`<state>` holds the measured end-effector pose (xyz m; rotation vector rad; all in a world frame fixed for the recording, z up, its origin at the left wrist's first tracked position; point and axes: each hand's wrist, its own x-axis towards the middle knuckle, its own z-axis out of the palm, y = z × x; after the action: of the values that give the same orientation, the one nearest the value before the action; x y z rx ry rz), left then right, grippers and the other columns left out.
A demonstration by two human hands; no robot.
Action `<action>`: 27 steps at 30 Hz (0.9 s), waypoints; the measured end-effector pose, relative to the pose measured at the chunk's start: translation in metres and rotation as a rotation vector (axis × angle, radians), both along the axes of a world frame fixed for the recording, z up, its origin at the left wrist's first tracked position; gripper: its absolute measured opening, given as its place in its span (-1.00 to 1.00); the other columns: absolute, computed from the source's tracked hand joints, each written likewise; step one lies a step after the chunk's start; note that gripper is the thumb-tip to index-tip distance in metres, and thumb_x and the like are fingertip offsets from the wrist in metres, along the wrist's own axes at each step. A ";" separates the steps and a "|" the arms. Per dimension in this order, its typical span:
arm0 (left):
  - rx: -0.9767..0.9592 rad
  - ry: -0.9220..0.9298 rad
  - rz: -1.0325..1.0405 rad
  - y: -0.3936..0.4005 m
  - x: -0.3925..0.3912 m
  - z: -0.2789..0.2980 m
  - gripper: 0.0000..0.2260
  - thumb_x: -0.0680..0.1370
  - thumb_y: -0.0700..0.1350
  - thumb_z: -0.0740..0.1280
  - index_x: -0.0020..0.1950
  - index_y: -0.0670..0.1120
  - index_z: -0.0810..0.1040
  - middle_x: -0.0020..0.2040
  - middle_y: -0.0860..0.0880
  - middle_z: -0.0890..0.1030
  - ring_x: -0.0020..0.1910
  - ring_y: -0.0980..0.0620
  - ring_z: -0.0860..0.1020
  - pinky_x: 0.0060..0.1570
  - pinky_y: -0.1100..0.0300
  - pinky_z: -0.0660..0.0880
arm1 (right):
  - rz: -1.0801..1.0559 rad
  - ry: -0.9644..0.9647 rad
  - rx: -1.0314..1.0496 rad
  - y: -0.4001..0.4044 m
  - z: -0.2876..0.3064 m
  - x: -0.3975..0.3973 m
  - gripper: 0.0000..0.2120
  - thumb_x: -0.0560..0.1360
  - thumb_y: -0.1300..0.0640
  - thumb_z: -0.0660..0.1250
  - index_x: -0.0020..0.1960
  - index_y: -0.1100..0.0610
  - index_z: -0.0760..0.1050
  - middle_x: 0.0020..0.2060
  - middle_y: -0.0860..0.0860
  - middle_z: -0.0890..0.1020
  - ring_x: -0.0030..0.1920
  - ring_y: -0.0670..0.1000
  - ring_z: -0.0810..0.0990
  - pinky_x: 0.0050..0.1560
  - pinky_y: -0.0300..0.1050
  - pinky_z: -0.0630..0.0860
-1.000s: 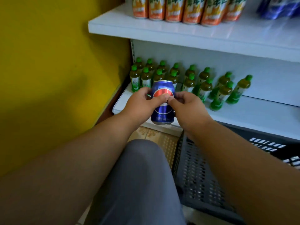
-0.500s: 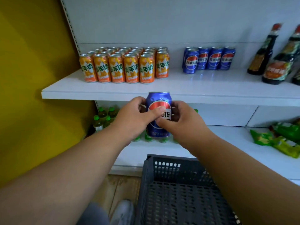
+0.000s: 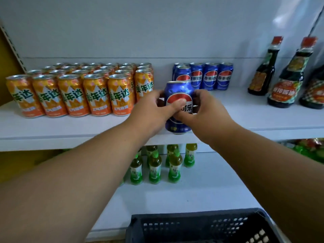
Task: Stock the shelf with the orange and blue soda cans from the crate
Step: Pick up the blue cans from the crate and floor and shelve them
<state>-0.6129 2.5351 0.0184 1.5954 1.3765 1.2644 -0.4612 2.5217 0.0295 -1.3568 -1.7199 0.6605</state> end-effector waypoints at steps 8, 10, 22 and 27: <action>0.008 0.117 -0.004 0.062 0.028 -0.013 -0.56 0.53 0.15 0.37 0.37 0.06 0.45 0.10 0.10 0.61 0.09 0.11 0.58 0.04 0.20 0.54 | -0.134 0.005 0.062 0.061 -0.016 0.018 -0.46 0.46 0.04 0.50 0.36 0.04 0.36 0.10 -0.09 0.56 0.05 -0.09 0.55 0.08 -0.17 0.53; 0.002 0.168 0.039 0.076 0.035 -0.018 -0.55 0.56 0.14 0.34 0.40 0.03 0.42 0.15 0.06 0.60 0.10 0.08 0.57 0.06 0.11 0.57 | -0.177 0.018 0.066 0.076 -0.019 0.025 -0.43 0.46 0.02 0.51 0.38 0.05 0.35 0.06 -0.12 0.52 0.04 -0.11 0.52 0.08 -0.18 0.50; 0.092 0.741 0.118 0.129 0.050 -0.032 -0.31 0.53 0.11 0.34 0.58 0.00 0.12 0.54 -0.04 0.24 0.49 -0.06 0.24 0.41 0.06 0.24 | -0.231 0.064 -0.027 0.183 -0.023 0.066 -0.57 0.51 0.14 0.45 0.31 0.07 0.36 0.08 -0.05 0.52 0.04 -0.05 0.48 0.01 -0.12 0.42; 0.091 0.721 0.108 0.130 0.052 -0.035 -0.31 0.52 0.12 0.33 0.58 0.04 0.13 0.52 -0.01 0.26 0.46 -0.05 0.29 0.40 0.05 0.31 | -0.285 -0.020 -0.028 0.214 -0.024 0.062 -0.47 0.46 0.04 0.49 0.35 0.07 0.37 0.24 0.06 0.52 0.14 0.10 0.56 0.14 0.05 0.55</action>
<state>-0.5608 2.6654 -0.0165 2.1869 1.8648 0.8343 -0.3988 2.7361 0.0056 -1.5945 -1.4983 0.5125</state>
